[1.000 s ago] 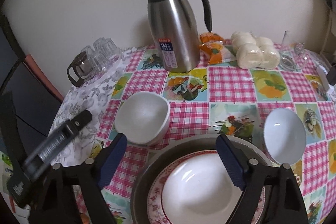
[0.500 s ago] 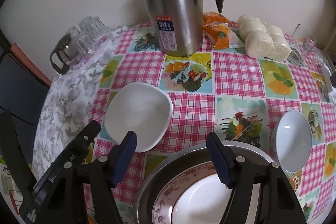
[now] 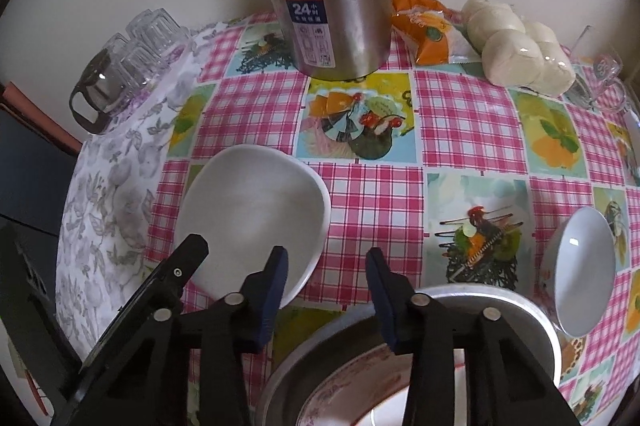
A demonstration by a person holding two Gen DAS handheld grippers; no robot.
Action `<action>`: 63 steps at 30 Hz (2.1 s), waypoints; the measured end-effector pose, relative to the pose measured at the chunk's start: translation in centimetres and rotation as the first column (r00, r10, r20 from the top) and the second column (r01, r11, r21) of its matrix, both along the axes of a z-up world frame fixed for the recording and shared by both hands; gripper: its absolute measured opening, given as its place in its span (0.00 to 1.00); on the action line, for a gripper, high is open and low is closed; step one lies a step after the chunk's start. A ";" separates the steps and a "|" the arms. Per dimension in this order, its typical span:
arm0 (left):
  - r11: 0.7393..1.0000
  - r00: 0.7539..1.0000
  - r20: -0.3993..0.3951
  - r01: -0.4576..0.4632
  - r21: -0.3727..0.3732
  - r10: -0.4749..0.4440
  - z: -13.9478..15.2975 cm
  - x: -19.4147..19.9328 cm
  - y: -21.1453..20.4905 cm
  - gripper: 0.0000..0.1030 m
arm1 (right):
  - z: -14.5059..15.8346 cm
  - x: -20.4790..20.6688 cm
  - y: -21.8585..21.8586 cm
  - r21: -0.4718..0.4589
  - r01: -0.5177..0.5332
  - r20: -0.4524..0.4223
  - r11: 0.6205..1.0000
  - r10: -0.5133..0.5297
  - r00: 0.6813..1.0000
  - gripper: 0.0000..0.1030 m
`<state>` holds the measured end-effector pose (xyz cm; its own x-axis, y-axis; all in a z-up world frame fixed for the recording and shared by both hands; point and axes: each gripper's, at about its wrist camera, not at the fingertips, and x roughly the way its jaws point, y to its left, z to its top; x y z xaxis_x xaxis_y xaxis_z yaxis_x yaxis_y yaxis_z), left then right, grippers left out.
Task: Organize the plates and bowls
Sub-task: 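Close both tools on the white square bowl's rim and lift it, then carry the white square bowl with both tools over the steel basin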
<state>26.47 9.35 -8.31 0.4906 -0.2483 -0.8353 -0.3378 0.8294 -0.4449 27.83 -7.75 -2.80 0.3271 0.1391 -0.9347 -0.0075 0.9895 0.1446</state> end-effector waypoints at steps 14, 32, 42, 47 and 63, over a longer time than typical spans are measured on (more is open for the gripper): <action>1.000 0.999 -0.038 0.016 -0.025 -0.017 -2.6 1.3 -0.9 0.40 | -2.8 2.8 1.3 -0.035 -0.022 -0.064 0.999 0.019 0.998 0.27; 0.999 0.999 -0.024 0.033 -0.043 -0.034 -2.7 1.1 -0.7 0.25 | -4.0 2.9 1.7 -0.023 -0.019 -0.099 1.000 0.017 0.995 0.12; 0.999 0.999 0.032 0.042 -0.005 -0.041 -0.1 0.2 -0.1 0.24 | -2.5 1.9 1.9 0.023 -0.023 -0.067 0.999 0.024 0.997 0.12; 0.997 0.994 0.097 0.054 0.050 -0.059 3.2 -0.8 -0.3 0.24 | -0.2 0.7 1.6 0.063 -0.036 -0.021 0.997 0.037 0.999 0.12; 0.979 0.960 0.213 0.157 0.129 -0.182 9.7 -6.0 -5.5 0.24 | 8.3 -7.1 -3.5 0.140 -0.003 0.181 0.990 -0.022 0.983 0.15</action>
<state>20.45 3.84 1.39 0.6261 -0.2570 -0.7362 -0.0907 0.9137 -0.3962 20.69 -11.23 5.50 0.4914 0.2596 -0.8313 -0.0371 0.9599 0.2779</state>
